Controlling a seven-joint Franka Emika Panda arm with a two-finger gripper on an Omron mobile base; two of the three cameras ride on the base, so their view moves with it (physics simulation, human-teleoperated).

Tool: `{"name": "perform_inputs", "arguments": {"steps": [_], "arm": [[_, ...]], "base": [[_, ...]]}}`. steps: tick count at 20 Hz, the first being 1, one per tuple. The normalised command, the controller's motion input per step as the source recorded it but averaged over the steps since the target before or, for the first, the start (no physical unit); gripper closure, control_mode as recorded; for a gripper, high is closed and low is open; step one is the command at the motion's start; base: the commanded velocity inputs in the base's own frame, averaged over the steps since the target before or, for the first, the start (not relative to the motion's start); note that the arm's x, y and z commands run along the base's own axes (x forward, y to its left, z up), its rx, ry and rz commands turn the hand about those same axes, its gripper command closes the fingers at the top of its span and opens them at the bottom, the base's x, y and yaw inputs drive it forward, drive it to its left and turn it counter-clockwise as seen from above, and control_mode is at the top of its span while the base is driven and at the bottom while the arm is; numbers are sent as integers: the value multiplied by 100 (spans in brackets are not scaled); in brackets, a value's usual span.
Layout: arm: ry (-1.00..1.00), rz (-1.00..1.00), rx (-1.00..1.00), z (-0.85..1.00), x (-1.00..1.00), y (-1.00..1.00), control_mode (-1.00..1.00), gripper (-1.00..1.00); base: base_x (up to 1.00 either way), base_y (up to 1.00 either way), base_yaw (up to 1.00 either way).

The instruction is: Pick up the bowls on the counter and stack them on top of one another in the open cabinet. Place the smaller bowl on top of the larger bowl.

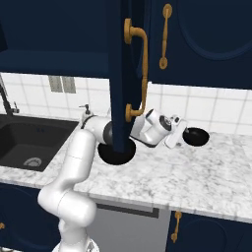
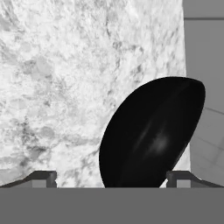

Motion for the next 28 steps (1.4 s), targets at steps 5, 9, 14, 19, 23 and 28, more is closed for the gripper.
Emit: {"name": "perform_inputs", "arguments": {"steps": [5, 9, 14, 19, 23, 28], "arm": [[-3, 0, 0, -28, 26, -18, -100, -100], [0, 0, 0, -51, 3, -8, -100, -100], [0, 0, 0, -74, 0, 2, -100, 100], [0, 0, 0, -86, -11, 1, -100, 100], [-7, 0, 0, -46, -65, 35, -100, 100], [-19, 1, 0, -3, -100, 93, -100, 100]], "base": [[0, 0, 0], [0, 0, 0], [0, 0, 0], [0, 0, 0], [0, 0, 0], [0, 0, 0]]}}
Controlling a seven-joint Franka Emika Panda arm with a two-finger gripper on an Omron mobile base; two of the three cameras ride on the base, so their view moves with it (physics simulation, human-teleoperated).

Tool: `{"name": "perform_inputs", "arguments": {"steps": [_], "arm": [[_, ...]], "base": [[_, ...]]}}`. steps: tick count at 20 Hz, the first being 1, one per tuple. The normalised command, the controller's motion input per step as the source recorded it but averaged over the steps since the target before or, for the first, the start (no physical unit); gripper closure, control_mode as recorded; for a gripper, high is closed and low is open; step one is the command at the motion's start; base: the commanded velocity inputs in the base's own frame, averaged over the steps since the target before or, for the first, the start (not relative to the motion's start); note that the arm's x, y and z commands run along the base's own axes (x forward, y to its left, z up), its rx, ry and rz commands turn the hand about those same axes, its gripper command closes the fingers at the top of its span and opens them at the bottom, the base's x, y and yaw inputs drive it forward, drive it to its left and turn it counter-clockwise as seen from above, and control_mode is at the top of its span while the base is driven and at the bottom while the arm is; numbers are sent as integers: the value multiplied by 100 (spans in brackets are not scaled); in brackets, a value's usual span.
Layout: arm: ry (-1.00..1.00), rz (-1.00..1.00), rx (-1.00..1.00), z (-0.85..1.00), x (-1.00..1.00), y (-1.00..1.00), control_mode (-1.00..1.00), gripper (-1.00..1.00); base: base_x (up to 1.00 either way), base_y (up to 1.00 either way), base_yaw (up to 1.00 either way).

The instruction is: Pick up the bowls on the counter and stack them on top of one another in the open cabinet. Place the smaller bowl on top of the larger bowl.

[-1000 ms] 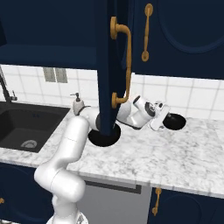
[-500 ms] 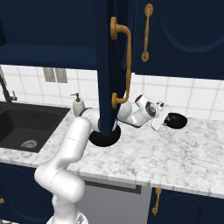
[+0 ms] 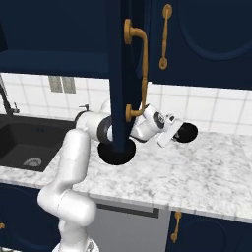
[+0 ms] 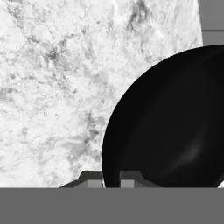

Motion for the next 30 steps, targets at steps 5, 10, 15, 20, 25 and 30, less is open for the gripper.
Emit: {"name": "perform_inputs", "arguments": {"steps": [5, 10, 15, 20, 25, 30], "arm": [[-26, 1, 0, 45, -100, 89, -100, 100], [-18, 3, 11, 100, -99, 67, -100, 100], [6, 3, 25, 100, -86, 71, -100, 100], [13, 4, 22, 100, -68, 64, -100, 100], [29, 13, 14, 68, -2, 98, -100, 100], [43, 15, 4, -26, 53, 74, -100, 100]], "base": [[0, 0, 0], [0, 0, 0], [0, 0, 0], [0, 0, 0], [0, 0, 0], [0, 0, 0]]}}
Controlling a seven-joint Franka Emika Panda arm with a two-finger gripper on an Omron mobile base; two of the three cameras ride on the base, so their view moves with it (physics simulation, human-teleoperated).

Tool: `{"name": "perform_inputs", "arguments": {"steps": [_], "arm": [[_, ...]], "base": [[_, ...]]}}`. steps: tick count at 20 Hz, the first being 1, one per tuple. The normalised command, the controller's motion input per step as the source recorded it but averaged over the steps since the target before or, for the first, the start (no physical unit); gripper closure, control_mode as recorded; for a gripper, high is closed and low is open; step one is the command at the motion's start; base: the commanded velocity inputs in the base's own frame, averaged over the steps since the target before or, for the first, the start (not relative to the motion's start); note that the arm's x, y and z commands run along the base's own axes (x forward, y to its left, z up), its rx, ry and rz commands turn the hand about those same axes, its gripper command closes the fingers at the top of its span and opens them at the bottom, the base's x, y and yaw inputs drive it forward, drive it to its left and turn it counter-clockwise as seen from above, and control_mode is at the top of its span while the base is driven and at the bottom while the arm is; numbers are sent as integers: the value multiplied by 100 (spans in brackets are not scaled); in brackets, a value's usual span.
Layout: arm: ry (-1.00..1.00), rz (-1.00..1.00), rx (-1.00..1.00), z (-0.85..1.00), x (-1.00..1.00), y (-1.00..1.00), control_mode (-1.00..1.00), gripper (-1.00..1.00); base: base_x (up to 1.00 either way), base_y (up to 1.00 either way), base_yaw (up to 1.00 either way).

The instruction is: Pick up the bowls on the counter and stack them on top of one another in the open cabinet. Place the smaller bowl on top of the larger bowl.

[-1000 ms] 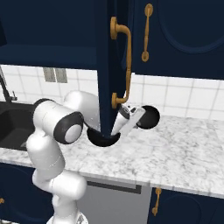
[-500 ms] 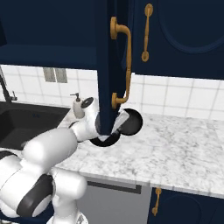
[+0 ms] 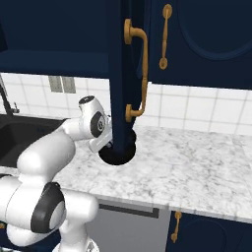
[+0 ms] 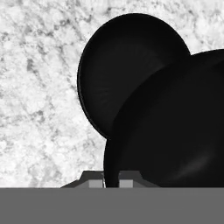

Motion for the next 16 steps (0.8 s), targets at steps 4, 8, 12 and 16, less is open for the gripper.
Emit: {"name": "perform_inputs", "arguments": {"steps": [4, 8, 12, 16], "arm": [[36, 11, 0, -39, 72, 44, -100, 100], [32, 7, 0, -34, 42, 3, -100, 100], [17, 2, 0, -55, 2, 0, -100, 100], [0, 0, -2, -48, 11, 0, -100, 100]], "base": [[0, 0, 0], [0, 0, 0], [0, 0, 0], [0, 0, 0]]}}
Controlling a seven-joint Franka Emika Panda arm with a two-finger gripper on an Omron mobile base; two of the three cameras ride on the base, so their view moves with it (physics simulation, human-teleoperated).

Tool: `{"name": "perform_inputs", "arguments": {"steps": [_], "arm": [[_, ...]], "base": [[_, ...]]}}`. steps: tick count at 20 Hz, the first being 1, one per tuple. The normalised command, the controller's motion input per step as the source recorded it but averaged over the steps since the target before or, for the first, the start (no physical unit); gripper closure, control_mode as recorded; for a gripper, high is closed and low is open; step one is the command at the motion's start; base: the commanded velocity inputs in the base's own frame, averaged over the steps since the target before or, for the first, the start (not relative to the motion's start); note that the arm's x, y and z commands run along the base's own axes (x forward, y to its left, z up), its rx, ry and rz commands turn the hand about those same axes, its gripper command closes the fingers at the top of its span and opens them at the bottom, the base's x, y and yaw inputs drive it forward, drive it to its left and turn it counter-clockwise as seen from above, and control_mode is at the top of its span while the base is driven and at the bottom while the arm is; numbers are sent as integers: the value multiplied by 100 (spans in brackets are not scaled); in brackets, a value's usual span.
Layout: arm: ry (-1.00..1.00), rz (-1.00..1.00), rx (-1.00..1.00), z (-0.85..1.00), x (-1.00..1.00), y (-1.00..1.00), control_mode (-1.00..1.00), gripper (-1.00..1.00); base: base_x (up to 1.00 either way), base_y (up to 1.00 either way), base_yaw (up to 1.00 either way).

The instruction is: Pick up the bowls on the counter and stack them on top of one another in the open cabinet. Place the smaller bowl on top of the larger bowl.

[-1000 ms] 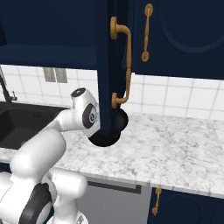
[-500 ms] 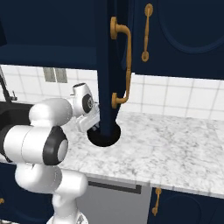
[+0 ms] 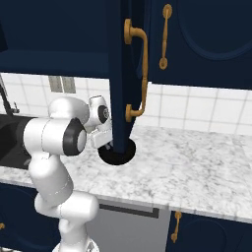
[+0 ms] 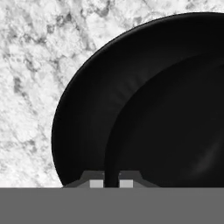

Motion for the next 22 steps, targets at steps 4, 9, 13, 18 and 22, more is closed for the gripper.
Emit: {"name": "perform_inputs", "arguments": {"steps": [4, 9, 13, 18, 22], "arm": [[-13, 0, -5, -19, 1, 0, -100, 100], [-9, 0, -6, -37, -6, 0, -100, 100], [-5, 0, 0, -5, -23, 0, -100, -100], [0, 0, 0, 25, 0, 0, -100, -100], [0, 0, 1, 59, -35, 13, -100, -100]], "base": [[0, 0, 0], [0, 0, 0], [0, 0, 0], [0, 0, 0], [0, 0, 0]]}}
